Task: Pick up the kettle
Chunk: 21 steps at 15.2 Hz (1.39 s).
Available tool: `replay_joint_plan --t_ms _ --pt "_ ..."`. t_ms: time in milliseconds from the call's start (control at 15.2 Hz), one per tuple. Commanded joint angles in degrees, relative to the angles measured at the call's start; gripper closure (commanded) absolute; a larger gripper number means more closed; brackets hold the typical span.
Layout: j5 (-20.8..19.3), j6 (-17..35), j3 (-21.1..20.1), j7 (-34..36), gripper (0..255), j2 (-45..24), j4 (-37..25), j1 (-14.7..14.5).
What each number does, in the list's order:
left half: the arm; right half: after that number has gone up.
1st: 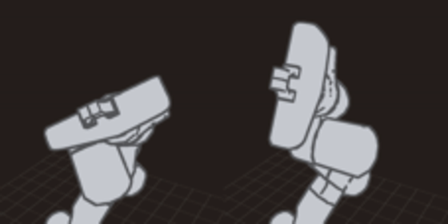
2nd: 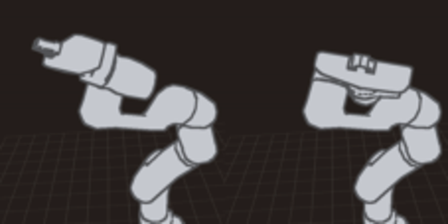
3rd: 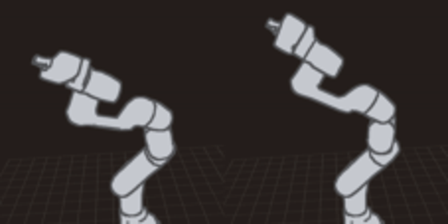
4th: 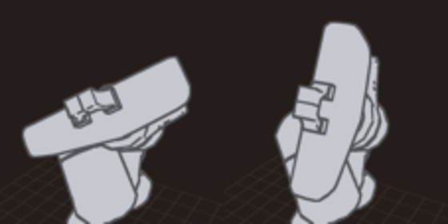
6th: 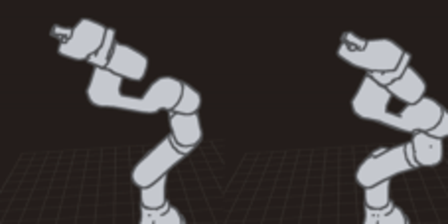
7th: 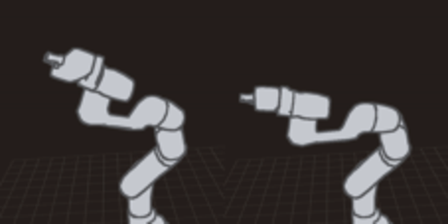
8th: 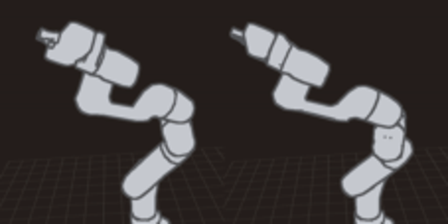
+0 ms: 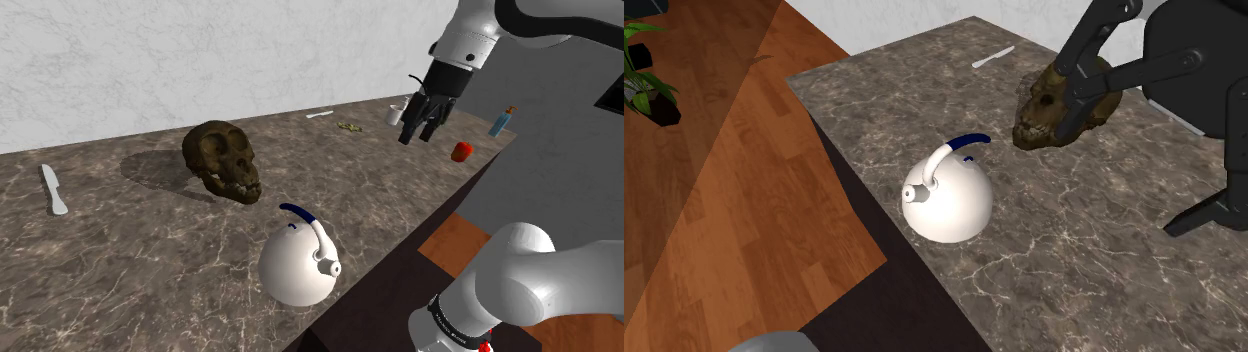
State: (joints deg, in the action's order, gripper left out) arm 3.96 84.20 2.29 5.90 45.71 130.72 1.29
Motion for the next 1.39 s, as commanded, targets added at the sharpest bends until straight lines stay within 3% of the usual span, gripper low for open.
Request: replay_joint_plan --t_ms 0,660,1320 --pt "0.0 0.0 0.0 0.0 0 0.0 0.0 0.0" --pt "7.11 14.06 -10.88 8.4 0 -4.21 7.47 -4.21" --pt "11.3 29.21 -22.41 16.77 0 -16.05 7.9 -7.47"
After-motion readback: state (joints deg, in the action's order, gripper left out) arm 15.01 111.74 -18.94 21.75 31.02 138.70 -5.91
